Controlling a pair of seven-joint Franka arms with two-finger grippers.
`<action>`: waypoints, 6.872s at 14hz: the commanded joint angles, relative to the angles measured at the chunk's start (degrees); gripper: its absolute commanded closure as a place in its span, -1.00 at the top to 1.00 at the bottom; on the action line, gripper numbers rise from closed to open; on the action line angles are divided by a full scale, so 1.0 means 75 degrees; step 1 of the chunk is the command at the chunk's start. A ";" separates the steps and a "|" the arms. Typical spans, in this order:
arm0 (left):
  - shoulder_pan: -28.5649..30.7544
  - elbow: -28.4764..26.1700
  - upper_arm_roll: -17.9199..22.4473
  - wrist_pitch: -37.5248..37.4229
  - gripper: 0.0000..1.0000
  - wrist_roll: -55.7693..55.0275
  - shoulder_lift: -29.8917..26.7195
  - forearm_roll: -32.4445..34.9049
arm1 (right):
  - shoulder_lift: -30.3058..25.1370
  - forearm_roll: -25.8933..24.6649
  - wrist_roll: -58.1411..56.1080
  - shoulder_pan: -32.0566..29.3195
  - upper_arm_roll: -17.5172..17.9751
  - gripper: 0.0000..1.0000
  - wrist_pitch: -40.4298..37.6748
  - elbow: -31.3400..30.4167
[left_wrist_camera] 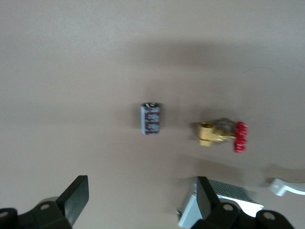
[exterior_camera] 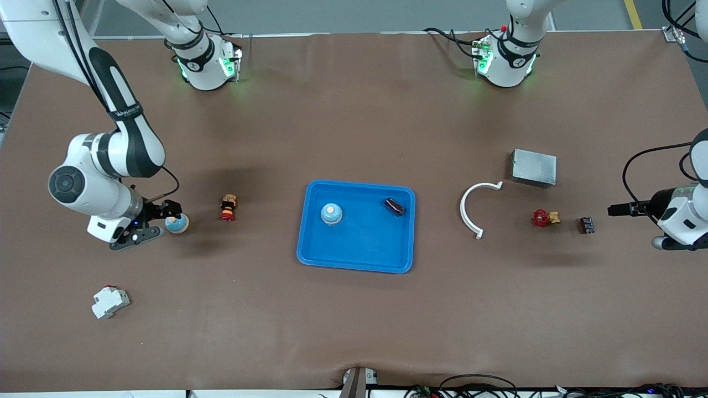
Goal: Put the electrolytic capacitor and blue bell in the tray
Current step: 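Grasp the second capacitor with the left gripper while the right gripper grasps the bell, then carry the capacitor and the bell over the tray with both grippers, then lower both items into the tray and open both grippers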
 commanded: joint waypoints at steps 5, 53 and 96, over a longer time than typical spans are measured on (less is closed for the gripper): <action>0.0332 -0.1312 -0.0067 0.2195 1.00 0.0297 0.0258 0.0812 | 0.0571 -0.0169 -0.0034 -0.0153 0.0112 1.00 0.0404 0.0052; -0.1494 0.0361 -0.2446 0.1743 -1.00 -0.7411 0.0832 0.0718 | 0.0888 -0.0112 0.0514 0.0209 0.0218 -0.89 -0.2287 0.1901; -0.5808 0.2060 -0.0782 0.3759 1.00 -1.3062 0.2649 0.0847 | 0.4146 0.0827 0.8193 0.4581 0.0159 -0.92 -0.1166 0.6216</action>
